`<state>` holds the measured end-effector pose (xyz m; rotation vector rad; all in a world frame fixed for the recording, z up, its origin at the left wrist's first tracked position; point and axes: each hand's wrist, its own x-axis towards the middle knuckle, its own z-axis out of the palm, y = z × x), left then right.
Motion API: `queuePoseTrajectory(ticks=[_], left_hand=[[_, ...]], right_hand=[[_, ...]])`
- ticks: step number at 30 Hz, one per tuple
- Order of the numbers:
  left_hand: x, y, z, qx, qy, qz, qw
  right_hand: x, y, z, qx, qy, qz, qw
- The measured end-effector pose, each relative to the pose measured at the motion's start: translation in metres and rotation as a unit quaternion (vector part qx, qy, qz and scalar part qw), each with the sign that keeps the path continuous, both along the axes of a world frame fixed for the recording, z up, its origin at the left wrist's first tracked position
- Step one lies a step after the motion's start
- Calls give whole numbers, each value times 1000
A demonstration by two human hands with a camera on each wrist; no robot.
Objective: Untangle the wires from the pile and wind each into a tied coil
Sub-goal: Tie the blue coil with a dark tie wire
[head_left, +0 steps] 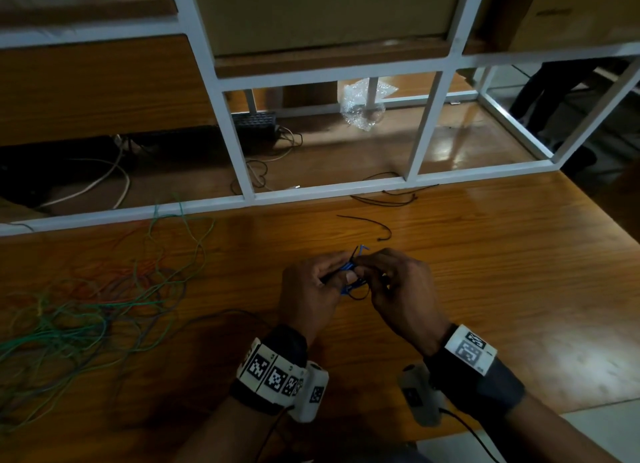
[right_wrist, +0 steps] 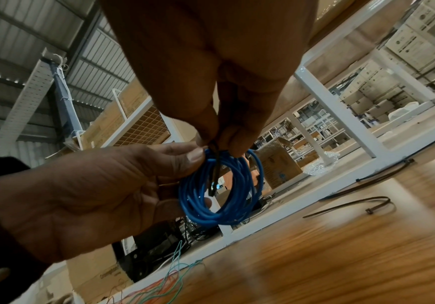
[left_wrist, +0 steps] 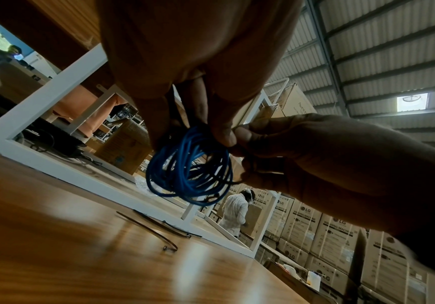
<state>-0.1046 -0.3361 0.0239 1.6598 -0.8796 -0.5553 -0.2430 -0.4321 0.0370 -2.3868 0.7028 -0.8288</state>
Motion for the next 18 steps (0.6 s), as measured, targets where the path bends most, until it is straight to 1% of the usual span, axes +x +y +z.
queuePoseTrajectory(ticks=[3, 6, 7, 10, 13, 18], left_hand=[[1, 0, 0, 0, 6, 0, 1000], [1, -1, 3, 1, 12, -3, 1000], [0, -1, 4, 2, 10, -4, 1000], [-1, -2, 7, 0, 5, -9, 1000], [-2, -4, 10, -2, 2, -24, 1000], [5, -9, 14, 1, -1, -59, 998]], right_hand=[[-2, -4, 2, 44, 3, -6, 999], [-3, -13, 13, 116, -28, -10, 993], [-2, -17, 16, 117, -24, -5, 993], [4, -27, 21, 78, 5, 0, 997], [10, -32, 25, 109, 7, -14, 994], [12, -38, 32, 134, 1, -1, 991]])
